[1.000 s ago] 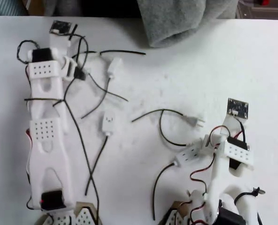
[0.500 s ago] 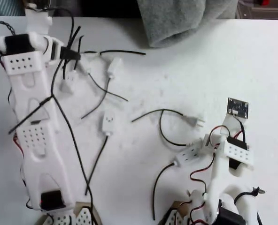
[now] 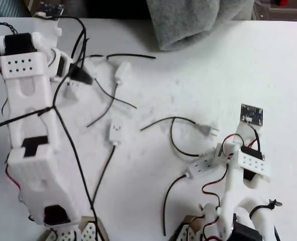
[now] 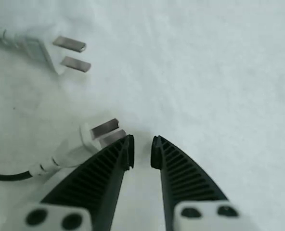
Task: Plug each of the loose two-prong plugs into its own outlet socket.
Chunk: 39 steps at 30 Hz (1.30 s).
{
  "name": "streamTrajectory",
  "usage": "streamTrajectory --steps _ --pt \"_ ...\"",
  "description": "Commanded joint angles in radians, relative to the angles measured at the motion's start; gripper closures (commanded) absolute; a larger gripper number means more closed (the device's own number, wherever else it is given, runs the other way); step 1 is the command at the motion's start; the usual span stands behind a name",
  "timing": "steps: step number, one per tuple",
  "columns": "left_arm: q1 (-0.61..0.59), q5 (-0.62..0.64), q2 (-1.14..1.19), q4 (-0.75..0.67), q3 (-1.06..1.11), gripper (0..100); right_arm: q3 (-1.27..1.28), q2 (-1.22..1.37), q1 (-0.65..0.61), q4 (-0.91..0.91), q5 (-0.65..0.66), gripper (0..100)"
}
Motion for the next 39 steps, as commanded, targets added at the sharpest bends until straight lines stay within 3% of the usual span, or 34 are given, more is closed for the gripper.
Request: streamTrajectory --steps 1,6,10,20,28,39 --pt "0.036 -0.005 -0.162 -0.002 0.180 57 -0.003 -0.021 -0.005 -0.015 -0.009 92.1" --pt "0.088 -0.005 -0.275 -0.060 0.466 57 -0.003 -0.021 -0.005 -0.015 -0.009 92.1" --pt "0.117 0.009 -0.371 -0.187 0.713 57 -0.003 -0.021 -0.005 -0.015 -0.009 92.1" --pt "0.120 0.092 -0.621 -0.783 1.359 57 -0.003 -0.021 -0.007 -0.015 -0.009 92.1" --pt "0.157 0.140 -0.515 -0.859 1.379 57 -0.003 -0.021 -0.007 -0.015 -0.008 92.1" --pt "0.185 0.147 -0.283 -0.778 1.194 57 -0.003 -0.021 -0.007 -0.015 -0.008 92.1"
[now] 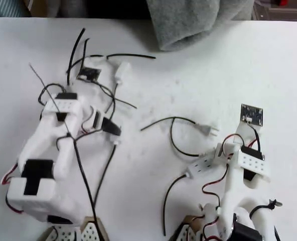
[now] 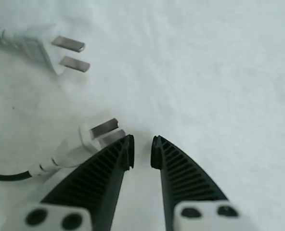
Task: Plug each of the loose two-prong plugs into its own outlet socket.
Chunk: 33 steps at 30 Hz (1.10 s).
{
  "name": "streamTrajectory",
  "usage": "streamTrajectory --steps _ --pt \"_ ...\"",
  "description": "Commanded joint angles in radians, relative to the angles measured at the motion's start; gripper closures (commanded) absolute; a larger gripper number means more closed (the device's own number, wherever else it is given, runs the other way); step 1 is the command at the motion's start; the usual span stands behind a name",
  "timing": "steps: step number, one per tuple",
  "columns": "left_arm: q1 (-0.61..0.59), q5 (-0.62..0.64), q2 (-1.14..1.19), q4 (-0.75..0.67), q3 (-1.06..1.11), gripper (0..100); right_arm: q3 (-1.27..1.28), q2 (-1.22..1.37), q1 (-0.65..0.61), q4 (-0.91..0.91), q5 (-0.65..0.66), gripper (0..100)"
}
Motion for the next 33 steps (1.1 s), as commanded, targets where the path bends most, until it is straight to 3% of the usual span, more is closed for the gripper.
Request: streamTrajectory --steps 1,25,33 --pt "0.013 0.031 0.008 0.005 -0.054 57 -0.003 -0.021 -0.007 -0.015 -0.008 92.1" --pt "0.194 0.087 0.062 0.014 -0.094 62 -0.003 -0.021 -0.001 -0.012 -0.006 92.1" --pt "0.171 0.095 0.397 0.315 -0.523 62 -0.003 -0.021 -0.001 -0.010 -0.005 92.1"
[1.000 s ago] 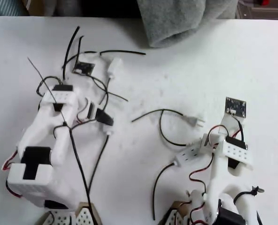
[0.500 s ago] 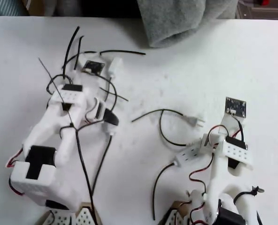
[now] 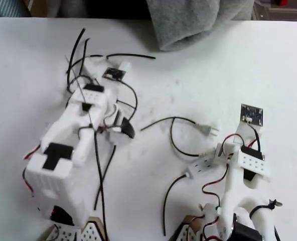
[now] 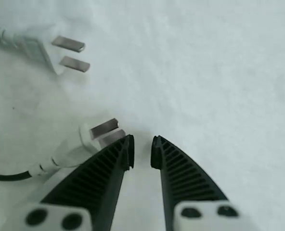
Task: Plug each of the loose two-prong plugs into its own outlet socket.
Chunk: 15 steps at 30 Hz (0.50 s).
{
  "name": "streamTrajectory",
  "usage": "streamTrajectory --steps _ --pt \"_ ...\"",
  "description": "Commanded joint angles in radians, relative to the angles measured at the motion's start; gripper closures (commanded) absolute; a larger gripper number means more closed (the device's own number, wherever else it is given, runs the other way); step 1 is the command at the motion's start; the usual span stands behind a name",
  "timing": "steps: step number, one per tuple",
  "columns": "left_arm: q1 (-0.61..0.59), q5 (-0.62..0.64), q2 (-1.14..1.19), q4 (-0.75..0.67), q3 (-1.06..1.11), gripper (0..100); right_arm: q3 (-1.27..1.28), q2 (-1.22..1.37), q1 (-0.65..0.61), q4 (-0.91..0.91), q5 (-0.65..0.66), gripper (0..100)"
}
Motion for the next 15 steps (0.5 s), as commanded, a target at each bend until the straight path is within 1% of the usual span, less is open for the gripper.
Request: streamTrajectory --steps 1,5,7,11,15 --pt "-0.004 0.003 0.156 0.157 -0.262 62 -0.003 -0.021 -0.001 -0.010 -0.005 92.1" --pt "-0.005 0.002 0.285 0.318 -0.460 62 -0.003 -0.021 -0.001 -0.012 -0.005 92.1" --pt "-0.010 0.002 0.295 0.345 -0.482 62 -0.003 -0.021 -0.001 -0.012 -0.005 92.1" --pt "-0.007 0.008 0.255 0.334 -0.446 62 -0.003 -0.021 -0.001 -0.013 -0.006 92.1" --pt "-0.004 0.008 0.165 0.265 -0.331 62 -0.003 -0.021 -0.001 -0.013 -0.006 92.1"
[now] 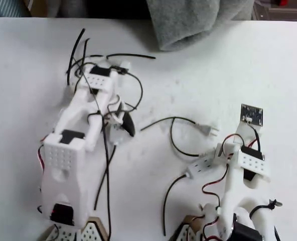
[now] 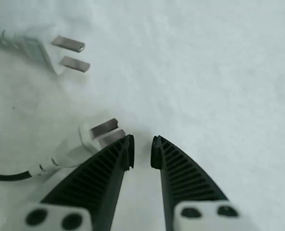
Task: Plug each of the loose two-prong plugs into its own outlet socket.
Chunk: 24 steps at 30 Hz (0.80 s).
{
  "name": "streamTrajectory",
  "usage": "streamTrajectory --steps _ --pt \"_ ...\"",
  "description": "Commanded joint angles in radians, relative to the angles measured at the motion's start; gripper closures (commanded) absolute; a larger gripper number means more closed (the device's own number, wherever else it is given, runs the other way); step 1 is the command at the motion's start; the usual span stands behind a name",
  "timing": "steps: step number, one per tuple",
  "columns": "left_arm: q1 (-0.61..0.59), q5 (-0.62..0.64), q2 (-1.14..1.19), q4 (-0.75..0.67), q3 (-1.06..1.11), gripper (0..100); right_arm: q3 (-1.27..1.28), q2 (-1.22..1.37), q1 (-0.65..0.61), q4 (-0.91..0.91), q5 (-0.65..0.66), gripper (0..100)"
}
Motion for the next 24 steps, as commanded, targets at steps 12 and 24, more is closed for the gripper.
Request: streamTrajectory --steps 12,24 --pt "0.033 -0.002 -0.506 -0.334 0.566 62 -0.003 -0.021 -0.001 -0.013 -0.006 92.1" --pt "0.147 -0.002 -0.855 -0.468 0.822 62 -0.003 -0.021 -0.001 -0.013 -0.006 92.1"
